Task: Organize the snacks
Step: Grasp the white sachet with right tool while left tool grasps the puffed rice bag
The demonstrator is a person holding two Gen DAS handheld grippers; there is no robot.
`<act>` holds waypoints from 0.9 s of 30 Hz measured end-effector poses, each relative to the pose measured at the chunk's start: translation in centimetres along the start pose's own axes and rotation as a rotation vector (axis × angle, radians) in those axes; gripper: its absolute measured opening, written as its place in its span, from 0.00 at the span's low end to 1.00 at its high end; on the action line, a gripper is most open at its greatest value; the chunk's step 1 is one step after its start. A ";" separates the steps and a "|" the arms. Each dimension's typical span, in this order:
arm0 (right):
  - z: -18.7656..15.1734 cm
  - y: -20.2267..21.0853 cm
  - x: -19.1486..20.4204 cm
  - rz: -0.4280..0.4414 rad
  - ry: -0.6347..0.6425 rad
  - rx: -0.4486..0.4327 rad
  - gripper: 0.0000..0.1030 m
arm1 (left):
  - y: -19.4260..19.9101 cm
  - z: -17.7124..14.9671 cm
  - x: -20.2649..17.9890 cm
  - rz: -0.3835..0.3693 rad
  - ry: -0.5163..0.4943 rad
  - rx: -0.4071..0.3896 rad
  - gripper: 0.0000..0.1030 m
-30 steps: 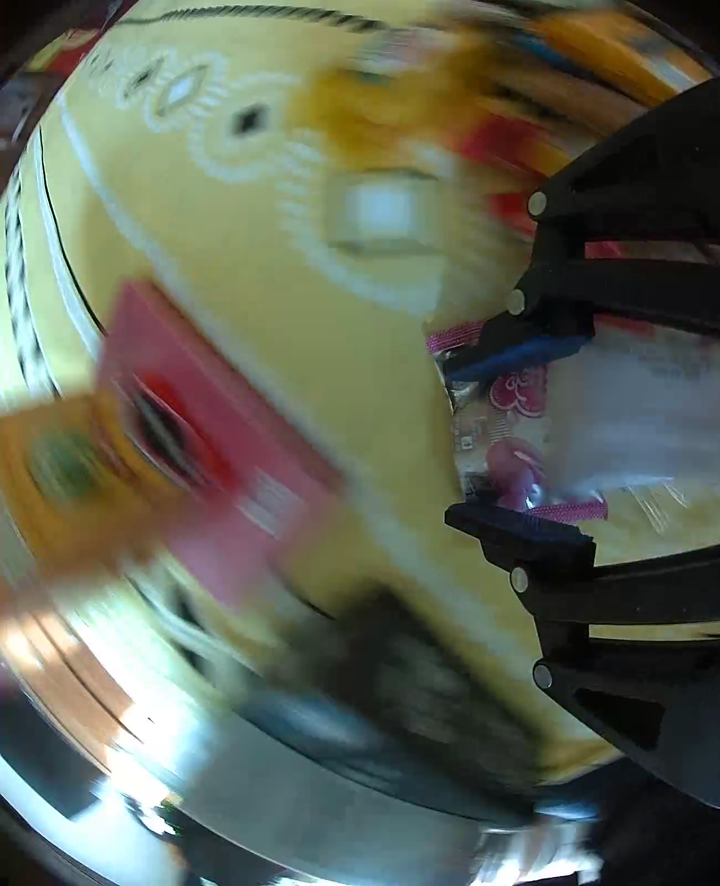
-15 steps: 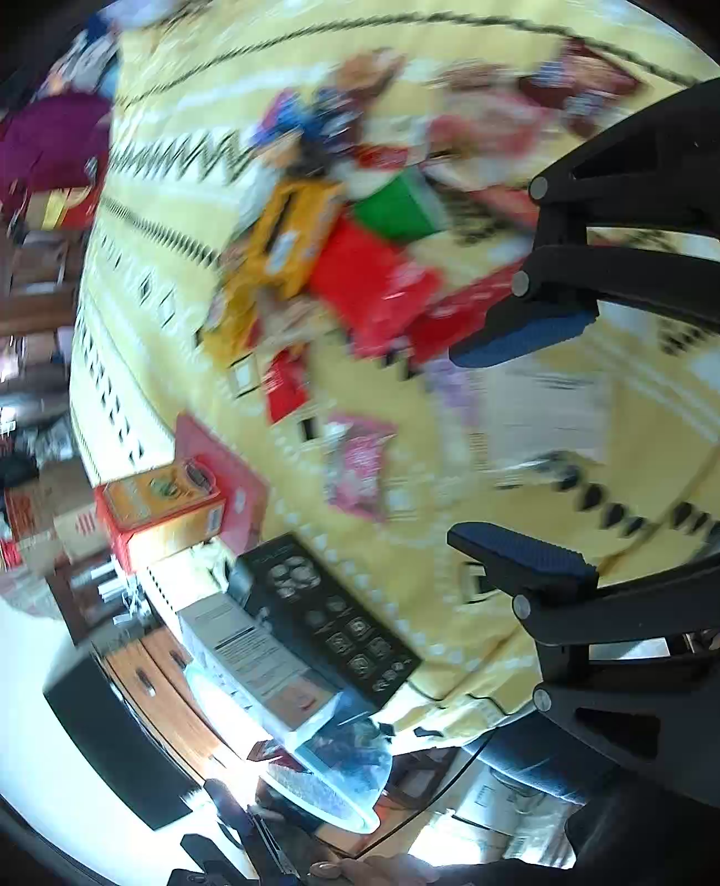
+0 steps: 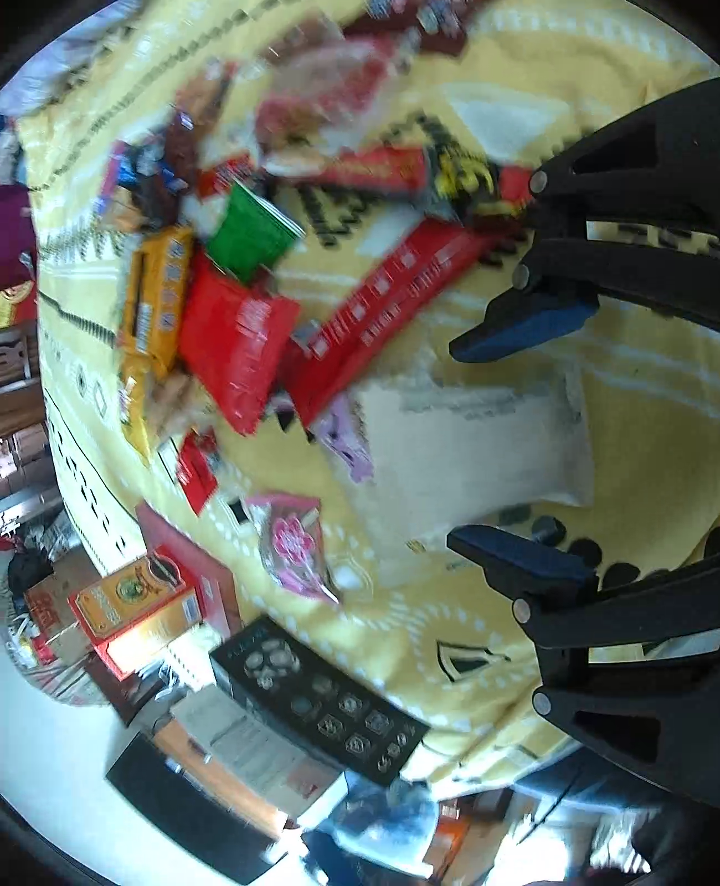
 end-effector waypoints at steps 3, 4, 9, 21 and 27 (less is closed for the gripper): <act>-0.5 1.5 0.4 0.001 0.012 -0.037 0.40 | -1.8 -0.6 -0.5 -0.008 -0.024 0.029 0.91; -0.6 2.6 0.4 -0.020 0.016 -0.065 0.39 | -2.7 -0.8 -0.6 -0.010 -0.041 0.042 0.91; -1.3 7.6 -2.1 -0.106 -0.041 -0.139 0.39 | -8.0 -2.0 -0.8 -0.050 -0.048 0.120 0.91; -5.8 5.0 -7.0 -0.140 -0.162 -0.029 0.41 | -14.9 -2.6 -1.6 -0.054 -0.097 0.187 0.91; -5.9 4.9 -7.1 -0.116 -0.174 -0.032 0.42 | -15.7 -3.6 -1.9 -0.009 -0.192 0.191 0.94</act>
Point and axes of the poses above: each gripper's, at about its wrist camera, not at the fingertips, and y roughly against the way its jaws point, x to its left, z to its top, the point moved 10 cm from there along -y, roughly the way its jaws point, and after that the axes turned 2 degrees about -z, right-handed, at the moved point
